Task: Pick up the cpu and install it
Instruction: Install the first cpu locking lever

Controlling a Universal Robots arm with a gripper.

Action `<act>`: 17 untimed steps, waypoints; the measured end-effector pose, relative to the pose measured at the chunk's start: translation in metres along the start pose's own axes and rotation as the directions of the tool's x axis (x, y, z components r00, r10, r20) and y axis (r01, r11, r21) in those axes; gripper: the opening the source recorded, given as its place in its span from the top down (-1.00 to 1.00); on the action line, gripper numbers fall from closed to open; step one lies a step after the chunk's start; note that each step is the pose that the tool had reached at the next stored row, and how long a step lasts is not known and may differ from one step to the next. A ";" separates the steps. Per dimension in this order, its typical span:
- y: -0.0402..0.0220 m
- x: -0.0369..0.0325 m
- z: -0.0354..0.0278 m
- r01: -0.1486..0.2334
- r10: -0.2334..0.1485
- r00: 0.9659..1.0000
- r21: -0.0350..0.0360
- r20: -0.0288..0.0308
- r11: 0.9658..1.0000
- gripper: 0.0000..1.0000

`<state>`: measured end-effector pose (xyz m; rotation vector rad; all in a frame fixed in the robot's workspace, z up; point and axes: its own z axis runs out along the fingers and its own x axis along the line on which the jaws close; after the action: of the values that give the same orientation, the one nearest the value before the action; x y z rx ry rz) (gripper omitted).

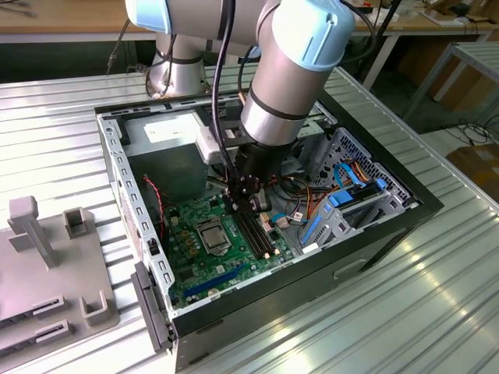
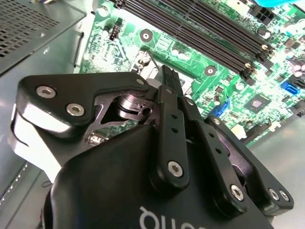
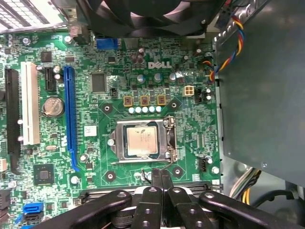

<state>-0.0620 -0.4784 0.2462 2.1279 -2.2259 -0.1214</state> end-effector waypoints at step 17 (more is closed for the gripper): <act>0.0024 0.0004 -0.0169 0.003 -0.003 0.999 0.002 -0.053 1.000 0.74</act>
<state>-0.0627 -0.4789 0.2632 2.1095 -2.1953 -0.0619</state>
